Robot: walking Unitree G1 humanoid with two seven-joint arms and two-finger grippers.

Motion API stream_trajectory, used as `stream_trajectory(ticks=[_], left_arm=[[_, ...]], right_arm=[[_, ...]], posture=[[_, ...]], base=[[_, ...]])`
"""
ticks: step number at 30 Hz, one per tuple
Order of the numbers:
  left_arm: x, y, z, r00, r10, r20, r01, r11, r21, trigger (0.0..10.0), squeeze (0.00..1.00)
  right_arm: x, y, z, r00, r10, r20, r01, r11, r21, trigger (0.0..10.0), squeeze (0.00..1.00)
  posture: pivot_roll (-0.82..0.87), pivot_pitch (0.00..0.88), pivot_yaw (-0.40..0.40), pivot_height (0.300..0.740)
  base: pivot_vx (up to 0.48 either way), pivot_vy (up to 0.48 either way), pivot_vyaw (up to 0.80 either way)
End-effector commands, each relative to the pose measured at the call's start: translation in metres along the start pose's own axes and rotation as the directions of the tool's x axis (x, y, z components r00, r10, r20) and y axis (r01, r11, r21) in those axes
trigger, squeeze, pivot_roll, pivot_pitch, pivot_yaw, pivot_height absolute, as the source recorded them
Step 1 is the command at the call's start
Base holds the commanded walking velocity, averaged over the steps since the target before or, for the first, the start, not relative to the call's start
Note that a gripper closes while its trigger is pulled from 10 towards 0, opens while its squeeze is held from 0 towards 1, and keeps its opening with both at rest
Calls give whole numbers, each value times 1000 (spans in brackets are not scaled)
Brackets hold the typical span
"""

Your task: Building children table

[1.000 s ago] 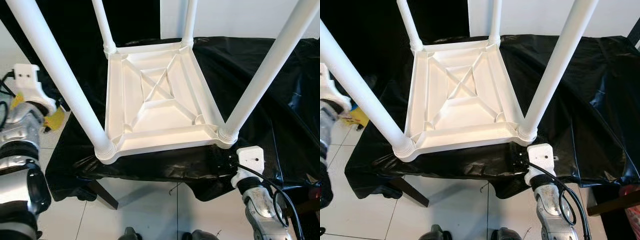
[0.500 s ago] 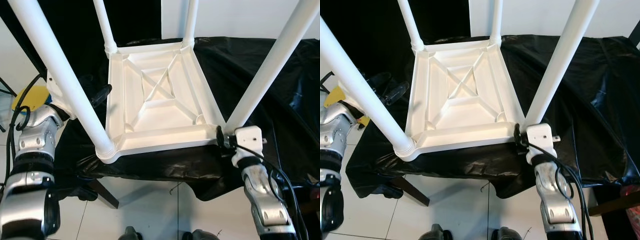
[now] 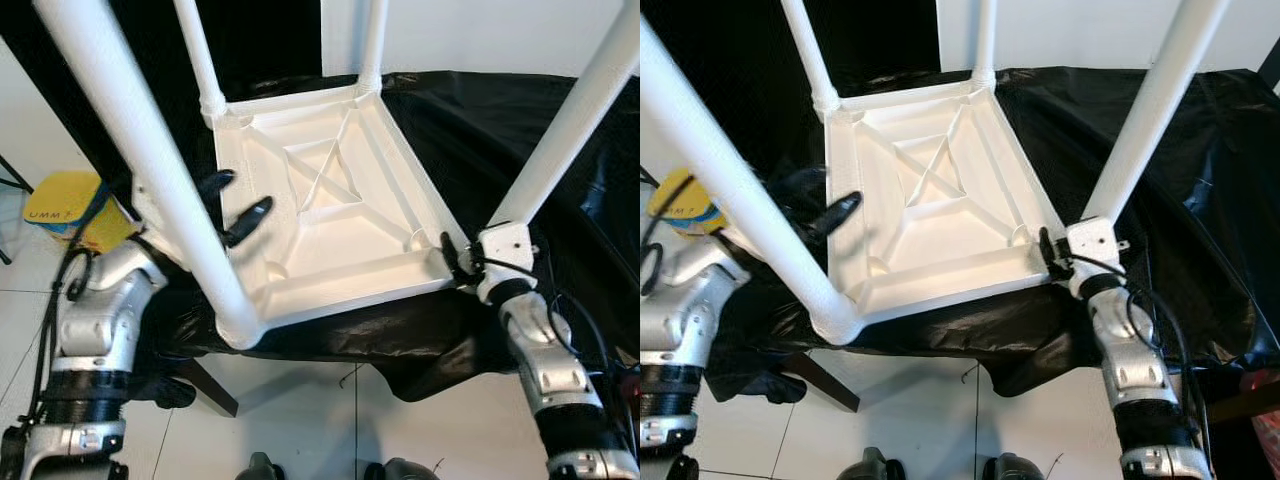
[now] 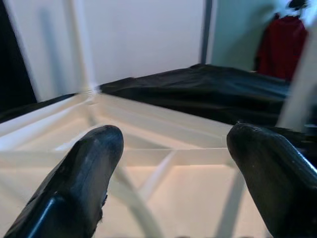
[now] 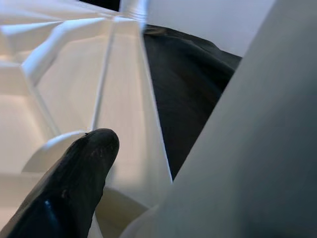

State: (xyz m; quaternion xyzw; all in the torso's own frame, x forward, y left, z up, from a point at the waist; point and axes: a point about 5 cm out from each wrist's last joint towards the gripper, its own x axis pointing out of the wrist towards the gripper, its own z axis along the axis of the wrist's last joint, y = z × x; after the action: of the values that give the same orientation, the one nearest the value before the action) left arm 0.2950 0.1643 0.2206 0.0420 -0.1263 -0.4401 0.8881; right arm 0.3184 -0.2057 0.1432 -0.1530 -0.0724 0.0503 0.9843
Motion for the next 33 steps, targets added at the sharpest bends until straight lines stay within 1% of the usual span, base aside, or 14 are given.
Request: stream_trajectory(ticks=[1, 2, 3, 4, 6, 9, 11, 15, 17, 22, 27, 29, 30, 33], left_arm=[[8, -13, 3, 999, -50, 14, 50, 999, -13, 10000, 0], [8, -13, 3, 999, -50, 14, 50, 999, -13, 10000, 0], [15, -24, 4, 997, -75, 30, 76, 996, -38, 10000, 0], [17, -28, 5, 996, -84, 37, 85, 995, -44, 10000, 0], [19, -30, 5, 995, -89, 41, 91, 995, -48, 10000, 0], [35, -51, 7, 989, -131, 74, 137, 987, -88, 10000, 0], [37, -54, 8, 988, -136, 77, 143, 985, -95, 10000, 0], [51, -65, 9, 982, -155, 105, 167, 978, -123, 10000, 0], [69, -81, 11, 967, -213, 140, 234, 960, -154, 10000, 0], [82, -95, 8, 952, -268, 145, 290, 943, -161, 10000, 0], [86, -99, 7, 951, -275, 140, 294, 945, -145, 10000, 0], [82, -88, 8, 964, -230, 130, 248, 958, -143, 10000, 0], [82, -88, 8, 964, -230, 130, 248, 958, -143, 10000, 0], [71, -67, 8, 983, -153, 104, 163, 982, -99, 10000, 0]], right_arm=[[6, 8, 1, 997, 69, 17, -70, 997, 15, 10000, 0], [6, 8, 1, 997, 69, 17, -70, 997, 15, 10000, 0], [14, 9, 2, 994, 101, 29, -102, 994, 28, 10000, 0], [17, 9, 2, 993, 111, 32, -113, 993, 35, 10000, 0], [19, 9, 3, 993, 118, 33, -119, 992, 40, 10000, 0], [33, 7, 5, 991, 129, 46, -130, 991, 30, 10000, 0], [36, 6, 5, 990, 129, 48, -130, 991, 28, 10000, 0], [47, 3, 7, 993, 111, 37, -112, 994, 21, 10000, 0], [59, 9, 11, 992, 124, 34, -125, 992, 23, 10000, 0], [66, 18, 14, 991, 129, 18, -130, 991, 27, 10000, 0], [68, 18, 12, 996, 91, 2, -91, 996, 20, 10000, 0], [65, 8, 9, 1000, 7, 0, -7, 1000, 23, 10000, 0], [65, 8, 9, 1000, 7, 0, -7, 1000, 23, 10000, 0], [58, -11, 4, 993, -122, 3, 122, 992, -10, 10000, 0]], posture=[[-38, 83, 17, 740], [-38, 83, 17, 740], [-41, 78, 20, 740], [-41, 78, 20, 740], [-41, 78, 20, 740], [-47, 71, 30, 740], [-47, 71, 30, 740], [-51, 63, 41, 740], [-57, 60, 50, 740], [-62, 59, 51, 740], [-58, 59, 48, 740], [-52, 64, 42, 740], [-52, 64, 42, 740], [-53, 68, 40, 740]], base=[[0, 0, 0], [0, 0, 0], [0, 0, 0], [0, 0, 0], [0, 0, 0], [0, 0, 0], [0, 0, 0], [0, 0, 0], [0, 0, 0], [0, 0, 0], [0, 0, 0], [0, 0, 0], [0, 0, 0], [0, 0, 0]])
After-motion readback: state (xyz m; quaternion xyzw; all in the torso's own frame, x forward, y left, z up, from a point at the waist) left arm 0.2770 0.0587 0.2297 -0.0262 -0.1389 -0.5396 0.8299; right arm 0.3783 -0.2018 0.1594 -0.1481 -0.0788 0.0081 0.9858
